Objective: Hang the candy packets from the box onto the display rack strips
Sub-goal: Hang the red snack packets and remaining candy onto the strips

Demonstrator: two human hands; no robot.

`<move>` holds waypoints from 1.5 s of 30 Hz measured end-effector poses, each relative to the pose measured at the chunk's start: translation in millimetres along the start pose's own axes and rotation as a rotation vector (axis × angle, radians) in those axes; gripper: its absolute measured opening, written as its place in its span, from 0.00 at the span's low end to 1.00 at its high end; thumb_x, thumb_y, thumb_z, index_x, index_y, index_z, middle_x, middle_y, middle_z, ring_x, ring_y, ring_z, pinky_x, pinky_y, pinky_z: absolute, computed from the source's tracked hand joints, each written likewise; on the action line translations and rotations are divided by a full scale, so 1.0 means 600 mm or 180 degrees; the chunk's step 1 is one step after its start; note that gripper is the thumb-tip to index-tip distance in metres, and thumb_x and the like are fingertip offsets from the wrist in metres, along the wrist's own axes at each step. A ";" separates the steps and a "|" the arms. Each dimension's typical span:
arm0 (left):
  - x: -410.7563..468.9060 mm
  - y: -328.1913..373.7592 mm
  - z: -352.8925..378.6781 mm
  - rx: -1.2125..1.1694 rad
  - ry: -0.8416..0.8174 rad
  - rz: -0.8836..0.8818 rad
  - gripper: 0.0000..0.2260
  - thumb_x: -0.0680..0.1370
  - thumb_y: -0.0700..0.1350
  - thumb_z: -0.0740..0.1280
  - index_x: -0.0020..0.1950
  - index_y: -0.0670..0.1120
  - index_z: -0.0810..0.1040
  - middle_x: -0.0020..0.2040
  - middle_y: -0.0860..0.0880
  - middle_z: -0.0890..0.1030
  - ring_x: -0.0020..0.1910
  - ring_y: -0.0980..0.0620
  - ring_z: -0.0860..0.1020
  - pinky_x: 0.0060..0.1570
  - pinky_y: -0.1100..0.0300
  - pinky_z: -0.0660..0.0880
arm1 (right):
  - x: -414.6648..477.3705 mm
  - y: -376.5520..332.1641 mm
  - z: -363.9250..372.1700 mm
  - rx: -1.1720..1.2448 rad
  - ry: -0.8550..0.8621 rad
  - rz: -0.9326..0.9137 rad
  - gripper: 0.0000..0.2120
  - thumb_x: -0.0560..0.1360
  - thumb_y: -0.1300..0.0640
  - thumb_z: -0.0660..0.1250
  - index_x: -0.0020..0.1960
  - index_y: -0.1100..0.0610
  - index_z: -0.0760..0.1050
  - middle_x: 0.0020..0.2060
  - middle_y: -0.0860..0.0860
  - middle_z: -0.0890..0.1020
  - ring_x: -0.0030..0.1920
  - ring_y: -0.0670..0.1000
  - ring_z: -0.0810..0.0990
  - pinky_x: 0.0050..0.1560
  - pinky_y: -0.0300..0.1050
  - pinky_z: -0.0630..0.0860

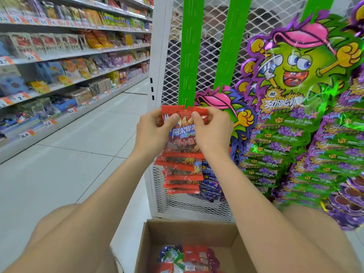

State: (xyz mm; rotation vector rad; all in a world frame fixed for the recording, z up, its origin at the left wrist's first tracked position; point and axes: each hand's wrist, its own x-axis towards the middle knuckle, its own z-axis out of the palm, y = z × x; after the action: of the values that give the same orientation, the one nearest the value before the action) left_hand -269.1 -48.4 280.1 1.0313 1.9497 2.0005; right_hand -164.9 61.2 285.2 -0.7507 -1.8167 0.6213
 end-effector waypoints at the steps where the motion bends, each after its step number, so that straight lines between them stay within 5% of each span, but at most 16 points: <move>1: -0.003 -0.011 0.000 0.0190 0.0102 0.0157 0.10 0.82 0.49 0.72 0.63 0.48 0.81 0.49 0.51 0.88 0.45 0.53 0.88 0.42 0.46 0.86 | -0.010 0.002 -0.002 0.0018 0.0148 -0.0057 0.05 0.79 0.51 0.73 0.53 0.49 0.80 0.42 0.42 0.79 0.41 0.41 0.78 0.46 0.39 0.72; 4: -0.046 -0.073 0.008 0.0855 0.0672 0.0444 0.22 0.80 0.52 0.75 0.71 0.50 0.71 0.60 0.55 0.80 0.56 0.60 0.80 0.55 0.62 0.78 | -0.069 0.026 -0.003 0.0304 0.0363 -0.0320 0.16 0.76 0.60 0.71 0.63 0.52 0.78 0.53 0.48 0.75 0.45 0.46 0.77 0.52 0.34 0.72; 7: -0.126 -0.174 0.022 0.1282 0.0956 0.0376 0.16 0.79 0.47 0.74 0.63 0.49 0.71 0.56 0.51 0.76 0.55 0.50 0.76 0.56 0.56 0.73 | -0.165 0.092 0.008 0.0255 -0.0509 -0.0373 0.09 0.72 0.63 0.69 0.48 0.51 0.81 0.41 0.46 0.78 0.36 0.44 0.76 0.43 0.34 0.72; 10: -0.190 -0.287 0.032 0.1857 -0.0453 -0.0535 0.06 0.79 0.45 0.71 0.52 0.51 0.76 0.47 0.52 0.81 0.47 0.48 0.80 0.47 0.54 0.74 | -0.256 0.201 0.027 -0.0129 -0.2017 0.0671 0.09 0.74 0.61 0.68 0.43 0.49 0.83 0.31 0.41 0.79 0.32 0.40 0.76 0.39 0.38 0.72; 13: -0.242 -0.367 0.040 0.2477 -0.2317 -0.1120 0.05 0.80 0.45 0.69 0.54 0.49 0.83 0.53 0.48 0.85 0.56 0.44 0.83 0.55 0.52 0.78 | -0.335 0.319 0.021 -0.0704 -0.3273 0.1292 0.10 0.79 0.61 0.66 0.46 0.57 0.87 0.36 0.41 0.83 0.37 0.38 0.78 0.47 0.37 0.72; 17: -0.319 -0.454 0.044 0.2904 -0.3208 -0.1525 0.10 0.82 0.42 0.67 0.60 0.47 0.85 0.59 0.46 0.85 0.58 0.44 0.83 0.58 0.53 0.79 | -0.465 0.484 0.000 -0.1872 -0.4180 0.2142 0.09 0.76 0.61 0.65 0.38 0.57 0.80 0.44 0.56 0.86 0.51 0.58 0.86 0.48 0.42 0.77; 19: -0.350 -0.493 0.044 0.3066 -0.3505 -0.1741 0.09 0.82 0.42 0.65 0.58 0.46 0.84 0.57 0.44 0.85 0.56 0.42 0.83 0.56 0.52 0.80 | -0.514 0.517 -0.020 -0.2271 -0.4182 0.2374 0.02 0.76 0.61 0.69 0.46 0.57 0.81 0.51 0.58 0.86 0.54 0.60 0.85 0.47 0.44 0.78; 22: -0.372 -0.531 0.055 0.2998 -0.3779 -0.1821 0.09 0.81 0.41 0.63 0.52 0.41 0.83 0.53 0.41 0.83 0.52 0.40 0.82 0.52 0.49 0.81 | -0.560 0.527 -0.034 -0.2354 -0.3896 0.2792 0.09 0.78 0.60 0.71 0.57 0.61 0.81 0.56 0.57 0.85 0.57 0.59 0.84 0.47 0.43 0.76; 26: -0.377 -0.549 0.083 0.2791 -0.3897 -0.1712 0.10 0.84 0.45 0.64 0.56 0.44 0.84 0.57 0.44 0.84 0.55 0.42 0.82 0.57 0.49 0.80 | -0.612 0.539 -0.019 -0.2278 -0.3408 0.3309 0.20 0.77 0.55 0.73 0.66 0.60 0.74 0.59 0.59 0.83 0.59 0.59 0.84 0.54 0.45 0.80; 31: -0.370 -0.554 0.101 0.2652 -0.3704 -0.1717 0.09 0.83 0.44 0.64 0.52 0.44 0.84 0.50 0.45 0.85 0.48 0.43 0.83 0.53 0.45 0.82 | -0.576 0.543 -0.009 -0.2469 -0.3193 0.3104 0.08 0.77 0.60 0.73 0.55 0.58 0.81 0.54 0.57 0.84 0.54 0.59 0.84 0.48 0.46 0.78; 35: -0.356 -0.534 0.112 0.2303 -0.3312 -0.1930 0.13 0.84 0.38 0.62 0.64 0.45 0.83 0.62 0.45 0.84 0.56 0.46 0.82 0.57 0.51 0.80 | -0.519 0.502 0.000 -0.2209 -0.2389 0.2927 0.08 0.78 0.53 0.70 0.53 0.57 0.79 0.46 0.54 0.83 0.44 0.57 0.81 0.42 0.46 0.76; 39: -0.330 -0.484 0.118 0.1582 -0.2073 -0.2144 0.21 0.86 0.48 0.65 0.78 0.44 0.70 0.72 0.44 0.78 0.66 0.45 0.79 0.64 0.53 0.76 | -0.438 0.442 0.010 -0.0892 -0.1868 0.2655 0.06 0.76 0.51 0.67 0.53 0.50 0.77 0.46 0.53 0.84 0.49 0.59 0.81 0.49 0.50 0.77; 42: -0.296 -0.422 0.119 0.0441 -0.1022 -0.2410 0.20 0.83 0.56 0.70 0.70 0.47 0.77 0.65 0.48 0.83 0.61 0.51 0.82 0.62 0.53 0.79 | -0.386 0.388 0.009 0.0110 -0.1947 0.2431 0.07 0.74 0.55 0.66 0.37 0.48 0.76 0.32 0.43 0.81 0.36 0.48 0.80 0.41 0.46 0.76; 45: -0.266 -0.361 0.107 -0.0251 -0.0414 -0.2568 0.19 0.81 0.58 0.72 0.65 0.47 0.79 0.58 0.46 0.85 0.56 0.45 0.86 0.58 0.41 0.83 | -0.345 0.327 -0.008 0.0694 -0.2030 0.2346 0.12 0.78 0.56 0.68 0.36 0.50 0.76 0.30 0.43 0.78 0.33 0.46 0.77 0.40 0.46 0.74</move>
State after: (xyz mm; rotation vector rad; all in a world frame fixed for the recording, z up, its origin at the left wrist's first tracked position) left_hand -187.2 -56.2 15.9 0.2536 1.7846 1.4855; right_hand -62.7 40.8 19.6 -1.1662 -1.9507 1.6644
